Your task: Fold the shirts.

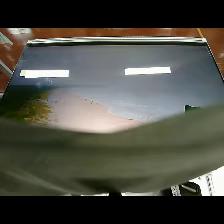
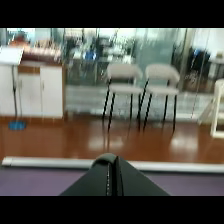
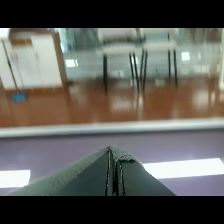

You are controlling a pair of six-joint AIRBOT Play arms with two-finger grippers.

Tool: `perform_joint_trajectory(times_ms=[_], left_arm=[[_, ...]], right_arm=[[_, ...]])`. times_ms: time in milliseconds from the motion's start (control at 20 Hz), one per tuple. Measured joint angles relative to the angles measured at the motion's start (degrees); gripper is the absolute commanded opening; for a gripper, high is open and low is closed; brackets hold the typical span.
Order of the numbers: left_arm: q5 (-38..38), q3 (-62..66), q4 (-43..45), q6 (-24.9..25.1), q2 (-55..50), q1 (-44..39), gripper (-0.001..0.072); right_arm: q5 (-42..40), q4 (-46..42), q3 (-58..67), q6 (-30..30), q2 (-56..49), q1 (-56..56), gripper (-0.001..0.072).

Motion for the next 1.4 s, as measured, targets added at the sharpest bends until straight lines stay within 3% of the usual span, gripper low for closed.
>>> perform_joint_trajectory(times_ms=[300, 450, 600, 950, 1200, 1400], left_arm=[[-6.97, -16.96, 0.83, -0.83, 0.17, 0.00, 0.0044], [-6.10, -29.77, 0.72, -1.03, -0.59, -0.04, 0.0045], [-1.31, -41.35, -2.36, -0.46, -3.82, -0.07, 0.0045], [26.03, -52.65, -20.79, 13.62, -22.93, -0.28, 0.0045], [38.62, -52.98, -30.21, 24.48, -38.12, -3.76, 0.0045], [45.20, -50.97, -32.44, 29.42, -46.14, -6.14, 0.0045]], right_arm=[[17.18, -0.55, -11.23, 3.26, -4.98, 0.00, 0.0067], [15.04, -0.70, -26.18, 1.70, -5.86, 0.02, 0.0067], [0.72, 1.14, -42.45, -3.54, -7.23, 0.15, 0.0067], [-39.50, 8.26, -57.51, -19.91, -22.21, 9.51, 0.0068], [-64.48, 10.12, -59.01, -23.06, -36.44, 18.21, 0.0068], [-73.00, 11.47, -59.28, -21.18, -43.04, 20.76, 0.0068]])
